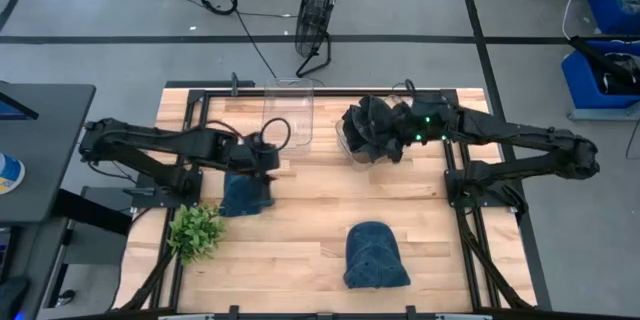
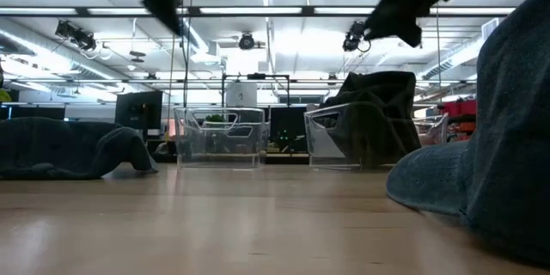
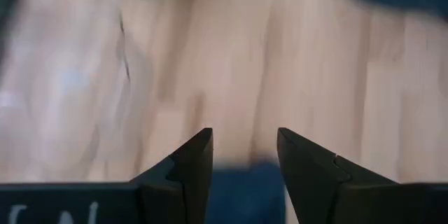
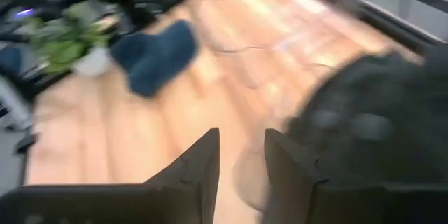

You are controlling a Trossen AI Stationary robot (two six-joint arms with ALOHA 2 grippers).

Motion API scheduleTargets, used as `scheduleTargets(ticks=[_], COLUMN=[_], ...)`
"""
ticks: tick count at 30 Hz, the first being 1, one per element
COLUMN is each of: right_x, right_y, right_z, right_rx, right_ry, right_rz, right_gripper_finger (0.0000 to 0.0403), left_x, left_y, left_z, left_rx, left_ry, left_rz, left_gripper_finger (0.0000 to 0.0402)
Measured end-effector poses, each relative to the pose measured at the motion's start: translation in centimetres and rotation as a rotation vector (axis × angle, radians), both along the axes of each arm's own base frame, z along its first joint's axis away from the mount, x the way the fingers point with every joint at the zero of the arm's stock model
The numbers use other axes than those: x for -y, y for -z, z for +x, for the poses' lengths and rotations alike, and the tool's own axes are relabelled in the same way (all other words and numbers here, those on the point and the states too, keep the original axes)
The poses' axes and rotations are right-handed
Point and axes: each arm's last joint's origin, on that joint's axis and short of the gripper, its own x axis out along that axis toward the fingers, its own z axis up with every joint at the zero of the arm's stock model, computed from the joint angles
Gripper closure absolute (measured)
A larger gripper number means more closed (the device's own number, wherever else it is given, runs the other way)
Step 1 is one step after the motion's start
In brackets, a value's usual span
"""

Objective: Pick & Place hat
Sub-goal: Put the top blue cap into the left transparent bin

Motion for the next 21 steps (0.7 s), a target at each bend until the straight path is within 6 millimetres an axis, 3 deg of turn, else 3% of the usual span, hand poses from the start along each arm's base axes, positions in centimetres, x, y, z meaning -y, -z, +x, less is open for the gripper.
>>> scheduleTargets(ticks=[5, 11, 15, 21], right_x=[-2.5, -4.9, -5.3, -5.3], right_y=[-0.2, 0.8, 2.0, 3.8], right_z=[1.7, 4.1, 5.3, 6.5], right_rx=[0.063, 0.087, 0.036, -0.033], right_ry=[-0.129, -0.207, -0.184, -0.183], right_rz=[-0.015, -0.036, -0.059, -0.054], right_gripper_finger=[0.0284, 0.0284, 0.0284, 0.0284], left_x=[0.0, -0.4, -0.9, -1.1], left_y=[2.2, 7.2, 9.8, 11.0], left_z=[-2.0, -3.2, -4.2, -4.9], left_rx=[-0.208, -0.34, -0.418, -0.466], left_ry=[-0.146, -0.146, -0.16, -0.15], left_rz=[-0.016, 0.023, 0.048, 0.049], left_gripper_finger=[0.0236, 0.0236, 0.0236, 0.0236])
